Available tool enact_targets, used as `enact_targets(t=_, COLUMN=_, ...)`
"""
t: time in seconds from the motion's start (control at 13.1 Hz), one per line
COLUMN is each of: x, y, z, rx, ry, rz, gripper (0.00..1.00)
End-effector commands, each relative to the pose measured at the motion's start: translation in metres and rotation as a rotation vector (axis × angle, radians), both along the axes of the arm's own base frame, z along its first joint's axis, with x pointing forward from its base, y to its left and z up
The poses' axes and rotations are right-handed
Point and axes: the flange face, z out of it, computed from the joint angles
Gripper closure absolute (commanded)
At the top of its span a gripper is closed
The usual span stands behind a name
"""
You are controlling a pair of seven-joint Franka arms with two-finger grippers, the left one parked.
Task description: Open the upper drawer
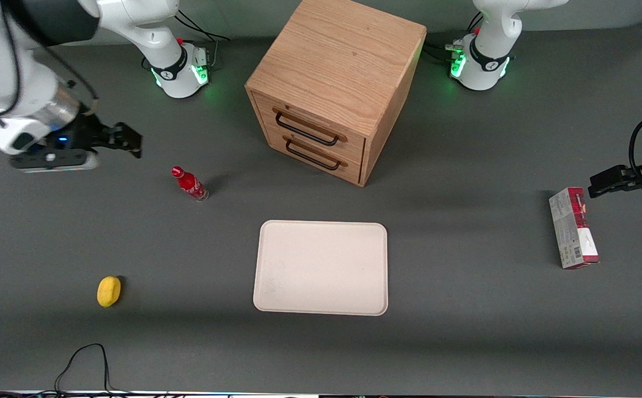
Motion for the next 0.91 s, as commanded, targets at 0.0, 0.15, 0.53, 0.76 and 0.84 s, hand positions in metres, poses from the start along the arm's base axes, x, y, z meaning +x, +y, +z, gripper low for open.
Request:
enact_targets(t=0.0, x=0.006, y=0.061, z=0.014, rx=0.034, ry=0.022, rz=0.211, gripper=0.00)
enact_targets(t=0.15, x=0.000, y=0.112, z=0.013, rx=0.054, ry=0.045, rz=0.334, gripper=0.00)
enact_targets(t=0.53, x=-0.019, y=0.192, z=-0.015, rx=0.343, ry=0.193, rz=0.674, gripper=0.00)
enact_targets(t=0.76, x=-0.029, y=0.228, z=-0.041, rx=0.423, ry=0.253, rz=0.733, gripper=0.00)
enact_targets(t=0.84, x=-0.032, y=0.238, z=-0.050, rx=0.430, ry=0.254, rz=0.747, gripper=0.00)
